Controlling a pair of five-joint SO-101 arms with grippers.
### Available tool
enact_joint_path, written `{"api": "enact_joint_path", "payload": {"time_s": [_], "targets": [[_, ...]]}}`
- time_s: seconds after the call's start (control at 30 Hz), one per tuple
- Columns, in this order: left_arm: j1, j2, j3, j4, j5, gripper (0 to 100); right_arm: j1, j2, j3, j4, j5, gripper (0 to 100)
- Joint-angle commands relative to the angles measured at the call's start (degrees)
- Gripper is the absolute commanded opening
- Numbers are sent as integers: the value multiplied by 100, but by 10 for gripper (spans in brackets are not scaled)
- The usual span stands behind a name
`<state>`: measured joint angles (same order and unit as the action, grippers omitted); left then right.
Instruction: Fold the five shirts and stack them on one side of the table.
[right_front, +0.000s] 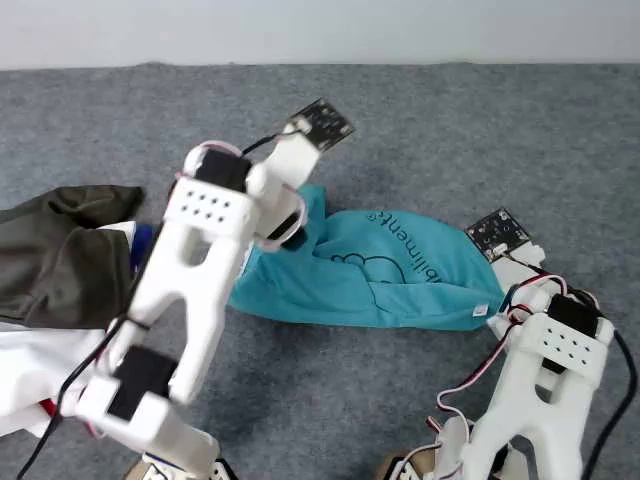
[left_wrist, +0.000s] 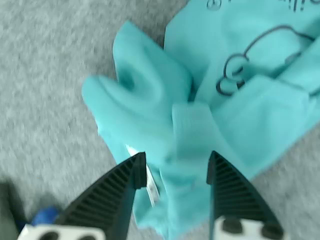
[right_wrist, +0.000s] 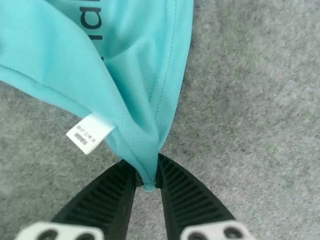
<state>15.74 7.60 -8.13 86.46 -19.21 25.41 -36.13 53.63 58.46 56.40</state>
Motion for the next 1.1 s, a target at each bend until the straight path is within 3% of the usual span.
{"api": "enact_joint_path", "payload": {"time_s": [0.0,0.3,0.63,1.07], "targets": [[105,545,-1103,281,62,207,40,-163,-79,101,44,10],[290,2127,-3046,1424,26,201,40,-163,-88,101,44,10],[246,2180,-3398,1415,18,31,40,-163,-88,84,44,10],[-264,-79,-2668,1415,26,15,48,-163,-97,57,44,10]]}}
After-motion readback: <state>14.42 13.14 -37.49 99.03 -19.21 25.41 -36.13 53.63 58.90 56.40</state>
